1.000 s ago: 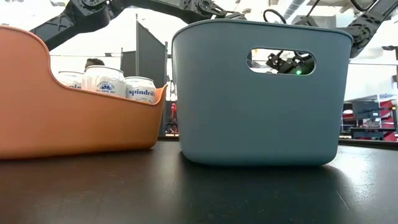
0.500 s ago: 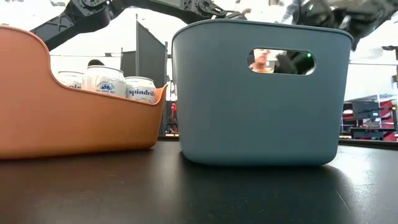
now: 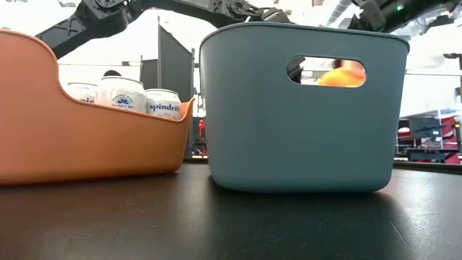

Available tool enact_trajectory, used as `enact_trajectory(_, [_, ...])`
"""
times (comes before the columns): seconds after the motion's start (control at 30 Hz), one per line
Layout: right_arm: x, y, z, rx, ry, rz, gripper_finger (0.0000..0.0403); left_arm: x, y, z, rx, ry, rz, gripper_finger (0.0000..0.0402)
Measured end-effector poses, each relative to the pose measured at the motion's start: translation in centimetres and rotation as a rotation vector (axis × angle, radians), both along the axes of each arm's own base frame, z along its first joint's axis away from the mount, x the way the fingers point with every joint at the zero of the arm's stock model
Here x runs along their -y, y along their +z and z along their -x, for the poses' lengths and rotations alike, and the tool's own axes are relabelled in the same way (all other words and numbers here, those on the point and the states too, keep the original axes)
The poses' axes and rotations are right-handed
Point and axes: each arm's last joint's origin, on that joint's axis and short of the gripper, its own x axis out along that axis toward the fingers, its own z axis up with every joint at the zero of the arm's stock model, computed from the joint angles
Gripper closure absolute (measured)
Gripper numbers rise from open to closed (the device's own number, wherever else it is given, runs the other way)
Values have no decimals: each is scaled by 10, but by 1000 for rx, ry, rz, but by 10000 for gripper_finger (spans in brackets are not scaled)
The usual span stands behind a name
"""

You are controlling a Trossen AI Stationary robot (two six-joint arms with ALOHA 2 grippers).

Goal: Sort soda cans
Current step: Put the top red soda can into the yellow bin

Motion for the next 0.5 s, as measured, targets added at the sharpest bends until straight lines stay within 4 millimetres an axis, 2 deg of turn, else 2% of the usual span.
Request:
enact_trajectory(0.27, [-1,0,0,1,-8,-6,116,-2,6,-6,114,-18,71,66])
enact_trajectory(0.37, [-1,-1,0,5,-11,-13,116,-7,-6,-12,128,-9,118,66])
enact_trajectory(0.5, [-1,-1,0,3,-9,-13,116,-11,-36,-20,94,11,165,66])
